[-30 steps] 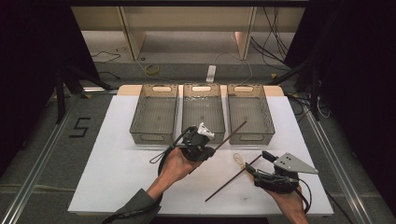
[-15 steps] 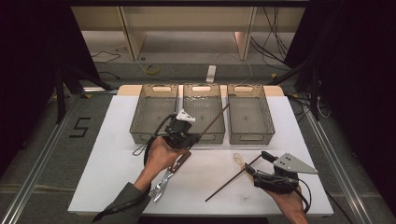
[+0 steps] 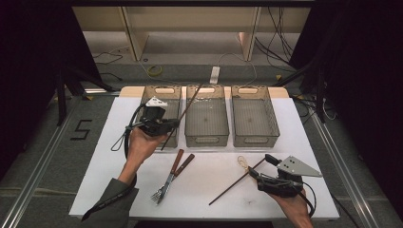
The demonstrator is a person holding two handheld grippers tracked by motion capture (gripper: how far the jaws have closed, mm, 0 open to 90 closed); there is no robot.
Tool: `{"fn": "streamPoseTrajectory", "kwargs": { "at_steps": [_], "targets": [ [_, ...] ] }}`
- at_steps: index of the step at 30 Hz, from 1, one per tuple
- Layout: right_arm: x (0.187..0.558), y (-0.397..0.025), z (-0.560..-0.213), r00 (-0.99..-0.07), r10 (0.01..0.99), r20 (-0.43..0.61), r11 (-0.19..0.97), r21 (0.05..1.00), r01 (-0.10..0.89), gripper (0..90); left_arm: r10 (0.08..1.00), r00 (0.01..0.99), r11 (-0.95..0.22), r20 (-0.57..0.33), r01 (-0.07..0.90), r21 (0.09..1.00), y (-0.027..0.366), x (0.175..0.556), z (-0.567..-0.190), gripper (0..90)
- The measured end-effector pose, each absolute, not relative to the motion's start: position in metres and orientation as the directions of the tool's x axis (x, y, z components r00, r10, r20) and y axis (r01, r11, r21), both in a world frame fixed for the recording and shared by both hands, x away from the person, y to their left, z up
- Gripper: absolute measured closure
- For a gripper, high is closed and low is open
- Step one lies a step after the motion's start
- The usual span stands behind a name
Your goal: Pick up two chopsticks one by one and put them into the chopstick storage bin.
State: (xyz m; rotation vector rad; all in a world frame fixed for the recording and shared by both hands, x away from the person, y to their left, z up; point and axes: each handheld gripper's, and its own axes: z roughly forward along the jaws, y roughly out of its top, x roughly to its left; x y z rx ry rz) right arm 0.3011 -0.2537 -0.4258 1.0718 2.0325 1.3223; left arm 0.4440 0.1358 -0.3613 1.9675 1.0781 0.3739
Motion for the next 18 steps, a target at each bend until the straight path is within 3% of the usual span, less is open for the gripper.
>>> {"fn": "streamPoseTrajectory", "kwargs": {
  "at_steps": [18],
  "targets": [
    [0.301,-0.252,-0.428,-0.576,0.817,0.015,0.233,0.906,0.354,25.9,0.856,0.468,-0.103,-0.22,0.572,0.814,0.193,0.479,-0.365,85.0]
  ]
}}
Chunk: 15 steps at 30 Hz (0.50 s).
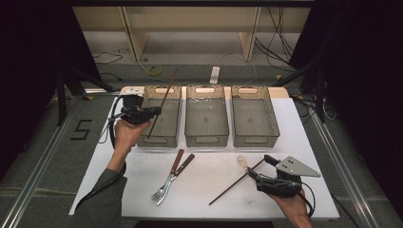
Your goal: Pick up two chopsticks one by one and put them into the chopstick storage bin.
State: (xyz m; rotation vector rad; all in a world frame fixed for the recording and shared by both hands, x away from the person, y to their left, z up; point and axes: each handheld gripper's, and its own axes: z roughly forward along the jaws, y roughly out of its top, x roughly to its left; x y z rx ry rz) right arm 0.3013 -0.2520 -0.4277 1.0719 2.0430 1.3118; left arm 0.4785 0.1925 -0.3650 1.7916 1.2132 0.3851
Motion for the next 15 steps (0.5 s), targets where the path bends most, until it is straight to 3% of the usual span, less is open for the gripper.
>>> {"fn": "streamPoseTrajectory", "kwargs": {
  "at_steps": [15],
  "targets": [
    [0.302,-0.253,-0.429,-0.569,0.822,0.018,0.229,0.904,0.36,25.9,0.879,0.447,-0.12,-0.163,0.539,0.834,0.208,0.5,-0.371,84.9]
  ]
}}
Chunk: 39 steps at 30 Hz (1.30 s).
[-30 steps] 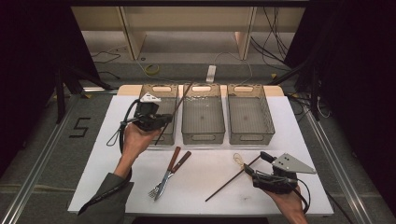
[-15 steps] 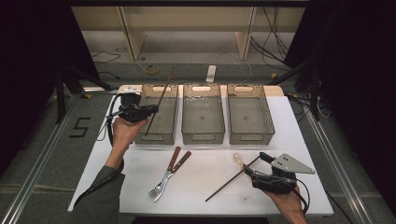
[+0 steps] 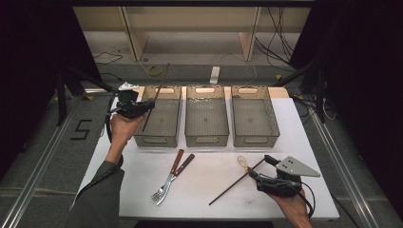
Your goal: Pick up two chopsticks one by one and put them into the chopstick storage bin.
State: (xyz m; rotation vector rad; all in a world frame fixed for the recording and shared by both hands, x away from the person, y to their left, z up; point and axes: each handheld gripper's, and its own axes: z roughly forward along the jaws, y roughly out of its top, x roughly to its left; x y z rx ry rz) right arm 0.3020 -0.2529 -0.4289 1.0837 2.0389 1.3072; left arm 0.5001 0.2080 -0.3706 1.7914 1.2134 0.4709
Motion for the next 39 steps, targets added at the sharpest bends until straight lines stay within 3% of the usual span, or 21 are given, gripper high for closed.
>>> {"fn": "streamPoseTrajectory", "kwargs": {
  "at_steps": [29,36,39],
  "targets": [
    [0.301,-0.254,-0.429,-0.566,0.824,0.021,0.226,0.905,0.361,25.9,0.897,0.408,-0.108,-0.17,0.577,0.81,0.222,0.516,-0.404,82.7],
    [0.3,-0.255,-0.427,-0.563,0.826,0.019,0.223,0.907,0.358,25.9,0.891,0.406,-0.079,-0.201,0.575,0.814,0.219,0.504,-0.385,51.2],
    [0.3,-0.255,-0.427,-0.566,0.824,0.019,0.224,0.907,0.356,25.9,0.883,0.43,-0.097,-0.186,0.555,0.826,0.211,0.496,-0.376,42.8]
  ]
}}
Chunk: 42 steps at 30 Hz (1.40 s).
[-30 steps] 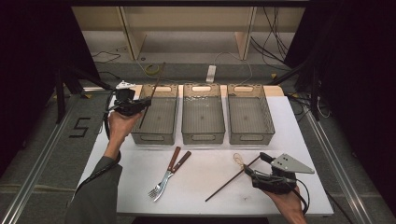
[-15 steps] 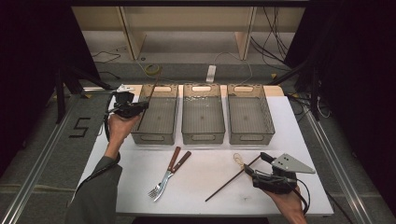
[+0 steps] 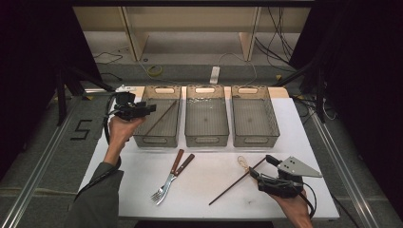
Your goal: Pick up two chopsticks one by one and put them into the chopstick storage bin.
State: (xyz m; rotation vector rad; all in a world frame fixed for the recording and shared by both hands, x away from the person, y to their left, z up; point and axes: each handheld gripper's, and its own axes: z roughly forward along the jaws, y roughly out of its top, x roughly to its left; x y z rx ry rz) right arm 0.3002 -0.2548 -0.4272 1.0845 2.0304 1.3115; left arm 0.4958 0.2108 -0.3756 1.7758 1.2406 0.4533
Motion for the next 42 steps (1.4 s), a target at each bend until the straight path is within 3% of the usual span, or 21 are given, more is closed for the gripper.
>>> {"fn": "streamPoseTrajectory", "kwargs": {
  "at_steps": [3,10,27,42],
  "targets": [
    [0.3,-0.255,-0.427,-0.565,0.825,0.017,0.224,0.908,0.355,25.9,0.881,0.441,-0.109,-0.174,0.546,0.831,0.203,0.488,-0.367,33.2],
    [0.299,-0.256,-0.426,-0.56,0.828,0.018,0.217,0.911,0.35,25.8,0.858,0.485,-0.149,-0.168,0.549,0.822,0.181,0.471,-0.361,21.9],
    [0.298,-0.258,-0.425,-0.556,0.831,0.019,0.21,0.915,0.346,25.7,0.778,0.608,-0.227,-0.158,0.507,0.831,0.121,0.433,-0.37,16.1],
    [0.299,-0.259,-0.425,-0.553,0.833,0.023,0.208,0.913,0.352,25.7,0.696,0.701,-0.363,-0.152,0.527,0.768,0.066,0.406,-0.392,16.0]
  ]
}}
